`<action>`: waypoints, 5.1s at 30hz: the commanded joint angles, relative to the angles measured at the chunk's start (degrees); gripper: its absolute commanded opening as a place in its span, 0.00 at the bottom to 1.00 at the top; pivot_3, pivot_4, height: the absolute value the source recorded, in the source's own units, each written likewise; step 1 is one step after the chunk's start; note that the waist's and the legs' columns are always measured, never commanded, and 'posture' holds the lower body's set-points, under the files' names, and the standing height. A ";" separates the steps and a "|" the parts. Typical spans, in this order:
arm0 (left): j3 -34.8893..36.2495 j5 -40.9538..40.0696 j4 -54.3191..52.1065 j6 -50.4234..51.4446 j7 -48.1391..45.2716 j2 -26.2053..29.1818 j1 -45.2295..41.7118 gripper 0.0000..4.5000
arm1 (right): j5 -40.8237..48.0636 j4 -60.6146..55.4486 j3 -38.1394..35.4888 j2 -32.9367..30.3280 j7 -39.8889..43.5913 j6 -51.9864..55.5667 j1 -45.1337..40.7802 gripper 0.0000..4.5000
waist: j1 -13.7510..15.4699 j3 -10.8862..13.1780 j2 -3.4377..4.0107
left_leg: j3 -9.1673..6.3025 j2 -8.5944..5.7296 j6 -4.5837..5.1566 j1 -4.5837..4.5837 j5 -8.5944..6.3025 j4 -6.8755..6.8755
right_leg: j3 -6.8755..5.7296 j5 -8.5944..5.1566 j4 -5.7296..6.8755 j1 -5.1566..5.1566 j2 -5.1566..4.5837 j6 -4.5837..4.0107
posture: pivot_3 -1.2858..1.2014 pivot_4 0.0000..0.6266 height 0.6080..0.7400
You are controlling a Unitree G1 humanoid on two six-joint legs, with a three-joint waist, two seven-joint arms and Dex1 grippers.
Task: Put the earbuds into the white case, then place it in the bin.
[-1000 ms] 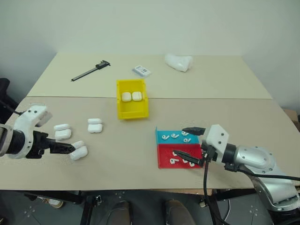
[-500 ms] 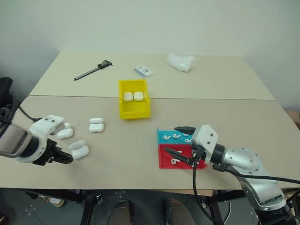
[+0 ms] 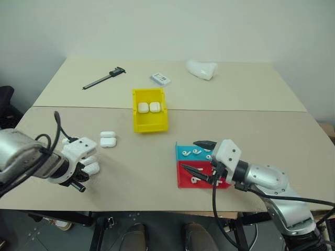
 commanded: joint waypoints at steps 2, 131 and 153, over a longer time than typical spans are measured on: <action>-1.92 9.26 0.38 -2.47 -4.84 -0.27 -1.49 0.01 | 0.11 -2.55 -0.41 0.37 -0.69 -0.34 -1.09 1.00 | -0.04 0.00 0.00 | 0.00 0.00 0.00 0.00 0.00 0.00 | 0.01 0.00 0.00 0.00 0.00 0.00 | 0.52 0.24 1.00; 47.03 34.91 4.23 -32.88 -28.18 -41.86 4.41 0.61 | 1.49 -2.76 -2.87 -7.72 7.29 -2.31 -1.42 1.00 | 0.63 -0.15 0.19 | -0.29 0.06 0.19 -0.08 -0.09 0.70 | -0.25 -0.10 0.58 0.20 -0.04 0.06 | 0.52 0.24 1.00; 25.64 24.29 4.92 -72.01 -54.27 -50.51 10.90 0.61 | -9.13 -1.52 16.49 -27.73 20.62 20.26 -16.63 0.58 | -0.29 -0.18 0.26 | -0.41 0.11 0.41 -0.09 -0.23 0.80 | -0.08 -0.11 0.55 0.14 0.05 0.08 | 0.52 0.24 1.00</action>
